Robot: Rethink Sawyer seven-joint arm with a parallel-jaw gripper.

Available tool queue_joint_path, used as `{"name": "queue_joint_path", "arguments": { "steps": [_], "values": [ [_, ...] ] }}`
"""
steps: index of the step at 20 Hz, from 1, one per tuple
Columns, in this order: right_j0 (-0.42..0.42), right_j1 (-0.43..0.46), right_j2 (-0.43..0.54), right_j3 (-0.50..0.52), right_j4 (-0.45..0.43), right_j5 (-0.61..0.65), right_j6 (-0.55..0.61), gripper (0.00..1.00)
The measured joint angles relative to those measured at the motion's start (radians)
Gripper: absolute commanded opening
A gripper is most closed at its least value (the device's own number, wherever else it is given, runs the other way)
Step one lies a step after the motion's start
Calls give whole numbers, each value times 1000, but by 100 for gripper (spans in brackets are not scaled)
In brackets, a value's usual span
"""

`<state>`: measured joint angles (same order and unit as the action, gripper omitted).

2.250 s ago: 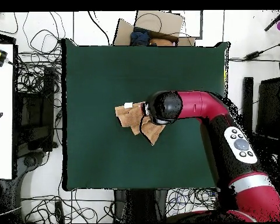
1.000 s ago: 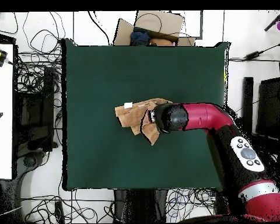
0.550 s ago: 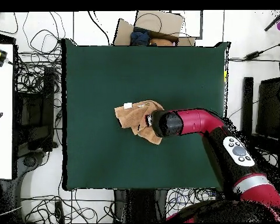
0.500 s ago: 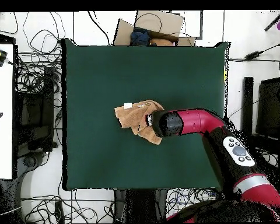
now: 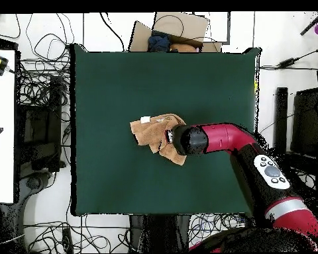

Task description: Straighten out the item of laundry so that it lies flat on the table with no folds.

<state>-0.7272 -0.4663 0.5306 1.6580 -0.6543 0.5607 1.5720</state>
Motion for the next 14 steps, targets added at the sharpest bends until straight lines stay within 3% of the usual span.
{"name": "queue_joint_path", "arguments": {
  "steps": [7, 14],
  "values": [
    [0, -5, 1, 0, 3, 15, 0, 0],
    [-2, -47, 2, 6, 21, 105, 0, 0]
  ]
}}
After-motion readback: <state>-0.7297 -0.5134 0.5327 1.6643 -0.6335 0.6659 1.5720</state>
